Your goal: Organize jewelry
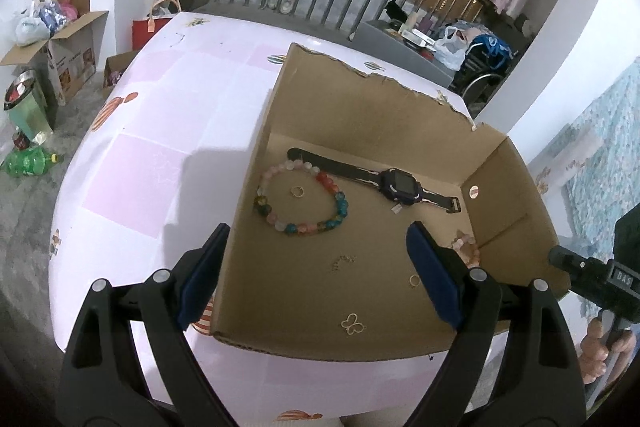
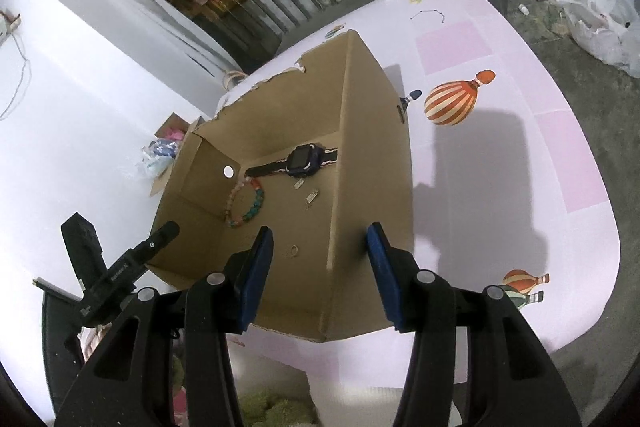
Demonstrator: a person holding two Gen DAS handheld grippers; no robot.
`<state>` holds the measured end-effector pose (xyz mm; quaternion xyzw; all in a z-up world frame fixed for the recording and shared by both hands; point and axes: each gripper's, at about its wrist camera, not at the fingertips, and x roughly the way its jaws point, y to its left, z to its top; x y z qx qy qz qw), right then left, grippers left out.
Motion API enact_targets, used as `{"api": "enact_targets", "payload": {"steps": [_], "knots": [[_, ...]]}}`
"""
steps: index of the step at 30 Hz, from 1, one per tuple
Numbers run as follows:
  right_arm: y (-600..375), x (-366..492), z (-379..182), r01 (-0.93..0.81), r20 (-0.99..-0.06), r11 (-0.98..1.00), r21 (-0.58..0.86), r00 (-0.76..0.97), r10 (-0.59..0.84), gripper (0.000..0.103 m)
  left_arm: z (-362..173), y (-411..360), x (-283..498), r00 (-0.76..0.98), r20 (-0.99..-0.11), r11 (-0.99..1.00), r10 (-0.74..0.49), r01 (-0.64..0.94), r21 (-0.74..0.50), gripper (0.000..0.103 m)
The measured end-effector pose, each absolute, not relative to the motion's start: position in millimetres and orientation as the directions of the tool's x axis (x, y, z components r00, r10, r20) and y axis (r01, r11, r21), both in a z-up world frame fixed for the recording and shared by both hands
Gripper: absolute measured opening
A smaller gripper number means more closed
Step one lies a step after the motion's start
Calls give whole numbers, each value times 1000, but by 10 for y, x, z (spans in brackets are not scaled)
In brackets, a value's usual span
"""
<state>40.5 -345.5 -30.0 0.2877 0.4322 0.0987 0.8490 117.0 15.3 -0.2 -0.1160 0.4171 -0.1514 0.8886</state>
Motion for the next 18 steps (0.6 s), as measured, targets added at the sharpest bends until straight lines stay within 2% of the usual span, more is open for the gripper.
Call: {"api": "enact_targets", "payload": {"steps": [13, 18], "knots": [[-3501, 381, -317, 80, -670, 815, 574, 619, 411, 49, -4, 192, 1036, 629, -685, 926, -368, 180, -332, 83], [-3417, 178, -109, 71, -669, 889, 453, 686, 286, 50, 222, 206, 743, 724, -621, 952, -299, 184, -243, 85]]}}
